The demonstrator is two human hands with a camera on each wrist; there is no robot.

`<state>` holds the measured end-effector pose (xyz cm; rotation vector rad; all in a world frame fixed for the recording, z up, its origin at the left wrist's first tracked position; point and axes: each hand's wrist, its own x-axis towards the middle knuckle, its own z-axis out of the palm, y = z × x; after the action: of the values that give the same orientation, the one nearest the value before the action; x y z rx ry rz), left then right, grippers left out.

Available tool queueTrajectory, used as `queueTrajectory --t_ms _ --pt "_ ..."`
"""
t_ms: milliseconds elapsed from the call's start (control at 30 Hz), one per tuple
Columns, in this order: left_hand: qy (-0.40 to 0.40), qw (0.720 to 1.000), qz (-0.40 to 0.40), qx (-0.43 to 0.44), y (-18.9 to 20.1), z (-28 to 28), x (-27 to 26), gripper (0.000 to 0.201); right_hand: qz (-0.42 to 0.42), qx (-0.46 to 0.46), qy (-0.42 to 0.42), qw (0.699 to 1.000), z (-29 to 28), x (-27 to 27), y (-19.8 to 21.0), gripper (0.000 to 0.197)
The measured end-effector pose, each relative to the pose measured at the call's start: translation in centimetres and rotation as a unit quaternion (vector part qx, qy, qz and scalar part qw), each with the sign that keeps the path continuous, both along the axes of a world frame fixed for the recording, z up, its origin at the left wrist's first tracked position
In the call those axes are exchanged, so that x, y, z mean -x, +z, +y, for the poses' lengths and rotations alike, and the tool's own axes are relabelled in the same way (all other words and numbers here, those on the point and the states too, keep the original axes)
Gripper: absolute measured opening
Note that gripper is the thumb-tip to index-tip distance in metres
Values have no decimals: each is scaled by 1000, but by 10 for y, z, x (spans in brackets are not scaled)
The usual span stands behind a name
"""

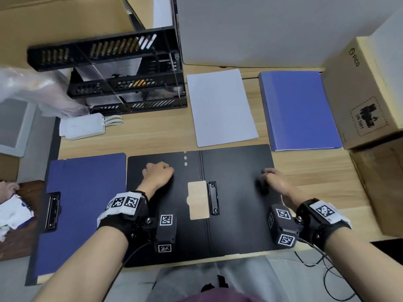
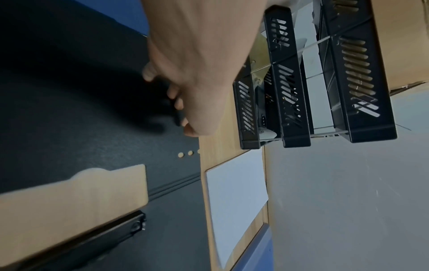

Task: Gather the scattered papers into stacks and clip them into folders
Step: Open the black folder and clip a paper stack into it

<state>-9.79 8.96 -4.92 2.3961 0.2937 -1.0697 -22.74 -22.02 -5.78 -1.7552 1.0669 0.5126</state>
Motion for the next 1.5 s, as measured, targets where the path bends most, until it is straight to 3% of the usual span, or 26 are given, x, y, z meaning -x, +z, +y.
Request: queueTrajectory --t_ms 100,267,433,600,867,1033,1133,1233,1367,1433,1500 --pt "54 994 -33 95 1 -20 -14 18 -39 -31 -18 999 -17 -29 18 18" --pt "145 966 -35 211 8 -68 -40 34 -74 -58 -30 995 -38 -87 13 19" --pt "168 964 -27 204 3 -102 -56 42 -56 -31 -4 998 -50 -130 -1 15" --pt "231 951 -25 203 -12 -122 -66 41 -18 -26 -6 999 -57 -156 -12 31" --pt "234 951 -21 204 -8 -137 -69 28 -41 -45 -20 998 -56 -157 -14 33" --pt "229 951 -32 207 -8 -136 -71 26 -63 -8 1 998 -52 -153 -9 11" --pt "220 954 -24 204 -11 -132 -71 27 -68 0 1 998 -50 -156 -7 22" --pt "231 950 -15 208 -9 -130 -70 30 -54 -38 16 998 -45 -161 -3 20" --pt "238 946 -10 217 -5 -126 -68 30 -24 -154 3 988 -39 -168 2 34" --pt "230 949 -7 218 -9 -121 -69 26 -39 -162 -21 986 -39 -168 5 36" --pt "229 950 -12 213 -9 -118 -69 38 -57 -151 -40 986 -44 -164 4 40"
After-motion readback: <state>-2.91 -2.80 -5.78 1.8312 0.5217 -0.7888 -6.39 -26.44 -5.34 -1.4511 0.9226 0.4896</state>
